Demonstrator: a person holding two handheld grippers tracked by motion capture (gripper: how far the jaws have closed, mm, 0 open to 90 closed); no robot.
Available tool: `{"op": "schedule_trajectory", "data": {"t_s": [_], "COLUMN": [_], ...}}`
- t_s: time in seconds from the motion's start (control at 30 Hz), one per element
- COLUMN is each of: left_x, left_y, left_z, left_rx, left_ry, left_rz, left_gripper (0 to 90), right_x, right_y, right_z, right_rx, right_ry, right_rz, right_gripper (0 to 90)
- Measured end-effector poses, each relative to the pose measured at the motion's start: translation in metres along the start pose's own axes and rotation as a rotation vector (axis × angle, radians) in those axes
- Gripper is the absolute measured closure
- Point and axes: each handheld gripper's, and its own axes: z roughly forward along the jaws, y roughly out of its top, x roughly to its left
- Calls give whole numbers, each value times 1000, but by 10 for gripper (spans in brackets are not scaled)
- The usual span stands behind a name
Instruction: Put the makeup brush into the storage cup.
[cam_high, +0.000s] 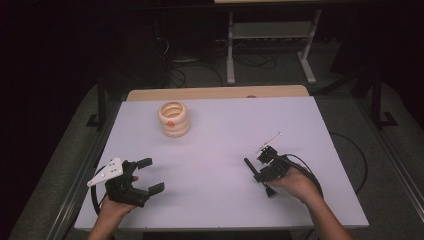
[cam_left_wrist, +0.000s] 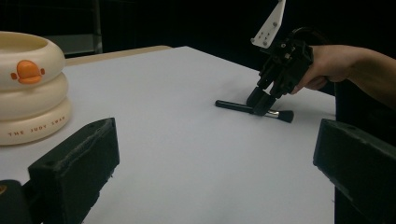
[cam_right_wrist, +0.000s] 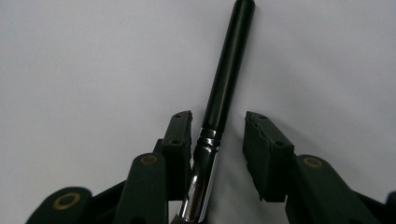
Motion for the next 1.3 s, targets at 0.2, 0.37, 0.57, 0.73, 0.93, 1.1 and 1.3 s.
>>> {"op": "schedule_trajectory", "data": {"t_s": [0.2, 0.37, 0.57, 0.73, 0.93, 1.1, 1.3], "left_x": [0, 0, 0, 0, 0, 0, 0], "left_y": [0, 0, 0, 0, 0, 0, 0], "left_z": [0, 0, 0, 0, 0, 0, -1], "left_rx": [1, -1, -3, -3, -4, -2, -3], "left_ry": [1, 0, 2, -1, 0, 1, 0], "left_rz": [1, 1, 1, 4, 2, 2, 2], "left_gripper": [0, 0, 0, 0, 0, 0, 0], "right_x": [0, 2, 1, 1, 2, 2, 2], "right_y": [0, 0, 1, 1, 1, 1, 1], "right_z": [0, 0, -1, -1, -1, 0, -1], "right_rx": [11, 18, 23, 32, 33, 33, 34], "right_ry": [-6, -23, -33, -45, -54, -67, -64], "right_rz": [-1, -13, -17, -26, -33, -37, -40], "right_gripper": [629, 659, 695, 717, 738, 767, 777]}}
